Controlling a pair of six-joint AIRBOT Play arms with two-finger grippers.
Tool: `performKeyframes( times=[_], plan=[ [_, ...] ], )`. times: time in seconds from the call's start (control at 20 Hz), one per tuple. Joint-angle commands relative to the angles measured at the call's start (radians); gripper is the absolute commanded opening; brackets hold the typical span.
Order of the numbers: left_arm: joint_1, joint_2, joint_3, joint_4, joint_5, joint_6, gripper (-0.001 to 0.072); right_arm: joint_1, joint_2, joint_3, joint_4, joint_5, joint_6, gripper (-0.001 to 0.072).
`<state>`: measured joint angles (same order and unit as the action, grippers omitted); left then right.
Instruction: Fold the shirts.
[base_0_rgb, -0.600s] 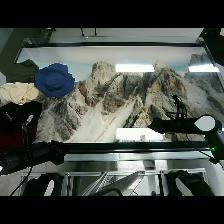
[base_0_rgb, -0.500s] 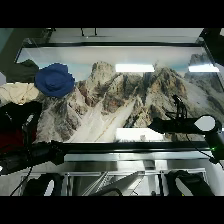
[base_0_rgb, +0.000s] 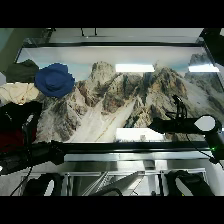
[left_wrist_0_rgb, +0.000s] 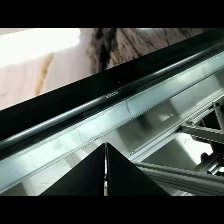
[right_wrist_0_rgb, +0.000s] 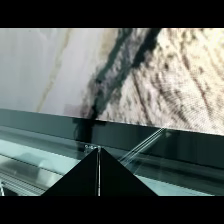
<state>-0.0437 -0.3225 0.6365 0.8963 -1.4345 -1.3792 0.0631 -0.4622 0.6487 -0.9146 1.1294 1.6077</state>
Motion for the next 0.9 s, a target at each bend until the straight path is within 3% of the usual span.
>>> performKeyframes(
  times=[0.0,0.4,0.65,0.75,0.8,0.85],
  plan=[
    [0.001,-0.001,0.0,-0.001,0.03,0.0,0.0012,0.001,0.0,0.0,0.0,0.0,0.0,0.0017],
    [0.001,-0.001,0.0,0.0,0.034,0.0,0.0012,0.001,0.0,0.0,0.003,-0.076,0.0,0.0018],
    [0.001,-0.001,0.0,0.006,0.174,0.012,0.0013,0.001,0.0,0.0,0.022,-0.075,0.0,0.0017],
    [0.008,-0.035,0.032,0.195,0.266,0.011,0.0016,0.001,-0.001,0.0,0.023,-0.076,0.0,0.0018],
    [0.027,-0.086,0.073,0.324,0.283,0.005,0.0185,0.001,-0.003,0.0,0.022,-0.078,0.0,0.0026],
    [0.065,-0.16,0.121,0.429,0.305,-0.002,0.0586,0.001,-0.008,0.0,0.022,-0.077,0.0,0.0028]
  ],
)
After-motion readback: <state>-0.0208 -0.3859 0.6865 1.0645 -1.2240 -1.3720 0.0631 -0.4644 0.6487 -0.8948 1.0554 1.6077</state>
